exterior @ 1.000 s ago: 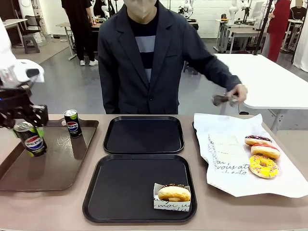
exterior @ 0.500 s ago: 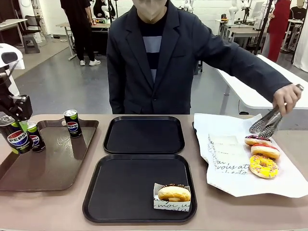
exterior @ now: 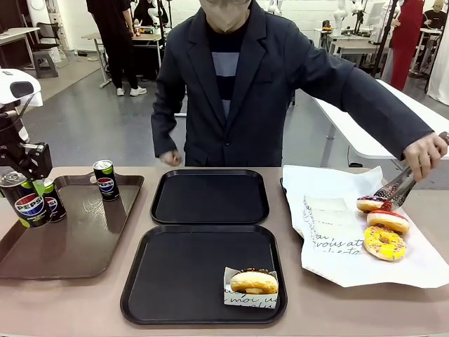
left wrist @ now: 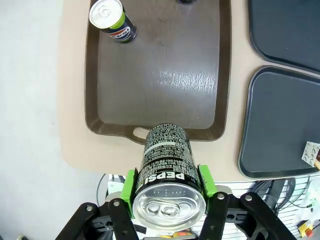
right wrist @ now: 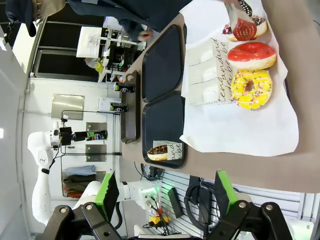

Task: Set up donuts and drinks on trays.
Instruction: Pick up one Pepsi coke and place it on the Flat Tray.

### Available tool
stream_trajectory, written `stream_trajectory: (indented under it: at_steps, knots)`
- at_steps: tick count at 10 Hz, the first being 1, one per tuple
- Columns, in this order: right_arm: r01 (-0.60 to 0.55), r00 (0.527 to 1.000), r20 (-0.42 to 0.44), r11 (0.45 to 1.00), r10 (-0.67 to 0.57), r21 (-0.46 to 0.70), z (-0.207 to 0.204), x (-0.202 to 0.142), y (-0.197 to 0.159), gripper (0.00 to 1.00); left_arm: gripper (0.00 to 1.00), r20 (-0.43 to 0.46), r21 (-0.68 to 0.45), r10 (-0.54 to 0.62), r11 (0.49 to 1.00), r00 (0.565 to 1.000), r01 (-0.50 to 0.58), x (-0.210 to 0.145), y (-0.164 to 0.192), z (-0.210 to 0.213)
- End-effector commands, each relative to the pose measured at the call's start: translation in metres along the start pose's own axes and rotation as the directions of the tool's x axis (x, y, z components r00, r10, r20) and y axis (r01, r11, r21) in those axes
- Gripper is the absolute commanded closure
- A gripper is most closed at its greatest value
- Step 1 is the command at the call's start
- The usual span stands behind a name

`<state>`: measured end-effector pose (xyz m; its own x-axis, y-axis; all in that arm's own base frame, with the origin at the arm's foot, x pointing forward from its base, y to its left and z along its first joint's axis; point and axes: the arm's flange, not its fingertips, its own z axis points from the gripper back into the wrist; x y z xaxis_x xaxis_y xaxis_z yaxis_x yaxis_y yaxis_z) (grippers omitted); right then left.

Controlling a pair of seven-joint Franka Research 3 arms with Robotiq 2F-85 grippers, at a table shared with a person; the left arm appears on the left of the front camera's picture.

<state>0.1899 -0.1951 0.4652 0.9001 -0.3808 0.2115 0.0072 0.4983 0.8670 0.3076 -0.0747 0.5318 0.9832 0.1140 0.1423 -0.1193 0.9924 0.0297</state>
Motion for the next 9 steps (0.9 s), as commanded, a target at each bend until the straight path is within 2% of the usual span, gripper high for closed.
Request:
stream_trajectory:
  at_steps: [1, 3, 5, 9]
  knots:
    - [-0.014, 1.0, 0.004, 1.0, 0.014, 0.022, 0.0, 0.001, -0.001, 0.0, 0.42, 0.024, -0.026, -0.072, 0.997, 0.997, 0.072, 0.001, -0.032, -0.002]
    - [-0.014, 1.0, 0.004, 1.0, 0.014, 0.022, 0.0, 0.001, -0.001, 0.0, 0.42, 0.053, -0.034, -0.205, 0.978, 0.977, 0.207, -0.012, -0.082, 0.006]
    - [-0.014, 1.0, 0.004, 1.0, 0.014, 0.022, 0.0, 0.001, -0.001, 0.0, 0.42, 0.068, 0.024, -0.324, 0.946, 0.944, 0.323, -0.035, -0.129, 0.011]
    - [-0.014, 1.0, 0.004, 1.0, 0.014, 0.022, 0.0, 0.001, -0.001, 0.0, 0.42, 0.033, 0.119, -0.509, 0.856, 0.86, 0.502, -0.072, -0.203, 0.009]
